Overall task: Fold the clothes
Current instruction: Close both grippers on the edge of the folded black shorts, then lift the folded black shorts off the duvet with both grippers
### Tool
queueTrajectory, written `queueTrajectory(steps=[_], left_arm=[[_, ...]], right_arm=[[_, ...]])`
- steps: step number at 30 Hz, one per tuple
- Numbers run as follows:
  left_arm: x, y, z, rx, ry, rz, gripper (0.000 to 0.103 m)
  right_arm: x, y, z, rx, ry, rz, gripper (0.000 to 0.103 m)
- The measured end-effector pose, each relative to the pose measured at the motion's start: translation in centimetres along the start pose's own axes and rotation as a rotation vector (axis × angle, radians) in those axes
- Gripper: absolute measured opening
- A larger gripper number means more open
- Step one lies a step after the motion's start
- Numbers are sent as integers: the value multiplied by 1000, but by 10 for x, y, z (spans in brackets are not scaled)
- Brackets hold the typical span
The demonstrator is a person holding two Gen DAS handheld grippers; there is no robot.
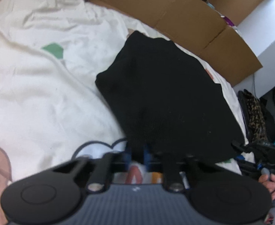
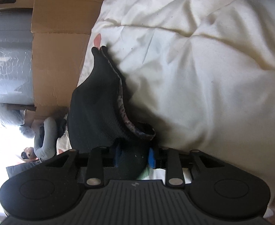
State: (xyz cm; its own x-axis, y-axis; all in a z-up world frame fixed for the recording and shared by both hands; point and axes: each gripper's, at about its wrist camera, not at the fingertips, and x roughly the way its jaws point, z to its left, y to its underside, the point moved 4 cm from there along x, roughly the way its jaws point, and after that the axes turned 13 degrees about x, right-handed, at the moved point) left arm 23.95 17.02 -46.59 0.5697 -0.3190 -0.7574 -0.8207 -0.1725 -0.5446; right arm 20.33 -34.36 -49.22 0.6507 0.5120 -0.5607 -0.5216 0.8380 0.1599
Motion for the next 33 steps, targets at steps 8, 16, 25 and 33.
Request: queueTrajectory(steps=[8,16,25,33], left_arm=[[-16,0,-2,5,20,4,9],[-25,2,-5,-2,31,24,8],[-30,8,-15,-15,56,51,8],[-32,18,-39,19,134,104,8]], right_arm=[[-11,6,11,-52,15,-3,5],[-27,15,19,-92,11,8,4],[-33,15,23,-185,50,12,4],[-42,-2,37,-262,48,-21,4]])
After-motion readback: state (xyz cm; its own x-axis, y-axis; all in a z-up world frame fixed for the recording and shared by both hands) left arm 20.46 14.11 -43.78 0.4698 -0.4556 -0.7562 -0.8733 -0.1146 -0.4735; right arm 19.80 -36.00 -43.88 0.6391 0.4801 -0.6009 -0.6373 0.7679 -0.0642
